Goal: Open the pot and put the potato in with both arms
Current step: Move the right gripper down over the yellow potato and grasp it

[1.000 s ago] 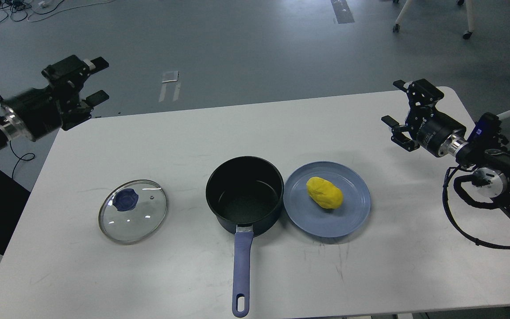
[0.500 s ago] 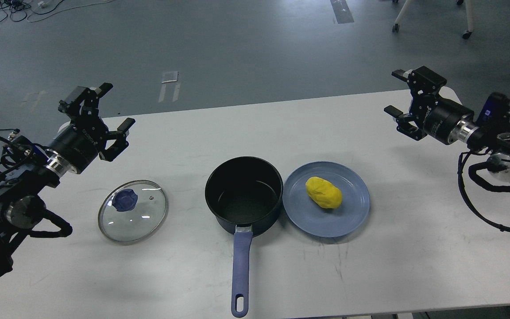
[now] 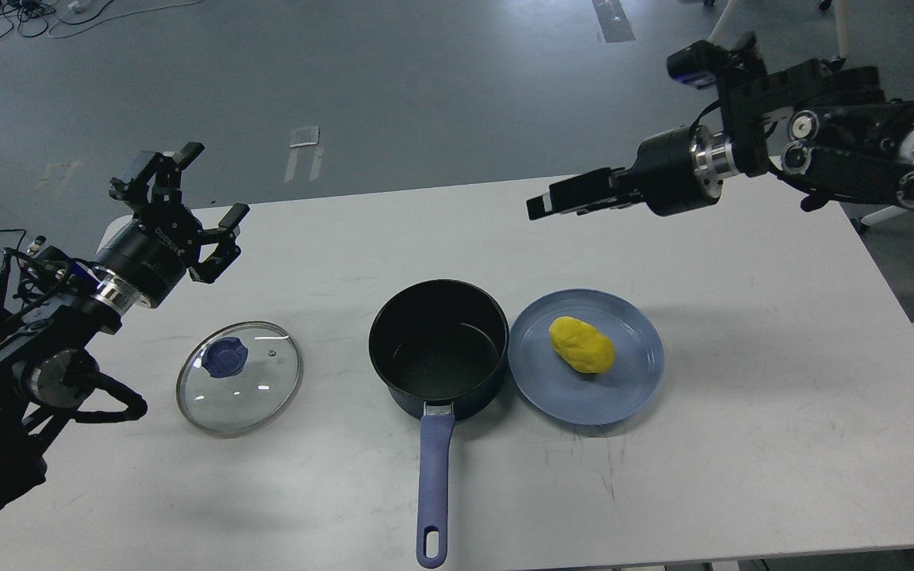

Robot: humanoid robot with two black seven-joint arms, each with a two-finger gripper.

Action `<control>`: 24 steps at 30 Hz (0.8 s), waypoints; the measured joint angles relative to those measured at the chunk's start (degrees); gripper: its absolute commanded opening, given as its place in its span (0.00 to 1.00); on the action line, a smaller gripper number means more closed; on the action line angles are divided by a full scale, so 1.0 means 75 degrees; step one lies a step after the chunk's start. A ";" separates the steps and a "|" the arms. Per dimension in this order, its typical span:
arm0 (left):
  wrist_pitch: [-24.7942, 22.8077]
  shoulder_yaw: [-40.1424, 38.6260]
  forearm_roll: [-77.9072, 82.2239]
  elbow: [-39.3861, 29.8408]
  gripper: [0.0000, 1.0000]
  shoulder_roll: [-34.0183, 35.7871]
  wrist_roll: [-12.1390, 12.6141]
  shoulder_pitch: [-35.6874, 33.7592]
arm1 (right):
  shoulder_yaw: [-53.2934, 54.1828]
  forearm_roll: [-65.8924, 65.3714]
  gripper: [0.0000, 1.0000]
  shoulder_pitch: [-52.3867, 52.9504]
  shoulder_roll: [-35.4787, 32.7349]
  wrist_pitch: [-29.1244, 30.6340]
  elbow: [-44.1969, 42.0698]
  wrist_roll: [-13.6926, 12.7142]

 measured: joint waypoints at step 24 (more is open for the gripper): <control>0.0000 -0.0019 0.0000 -0.0060 0.98 0.0066 0.0000 -0.0001 | -0.2512 -0.1419 1.00 0.0107 0.1870 -0.0003 -0.0380 0.0000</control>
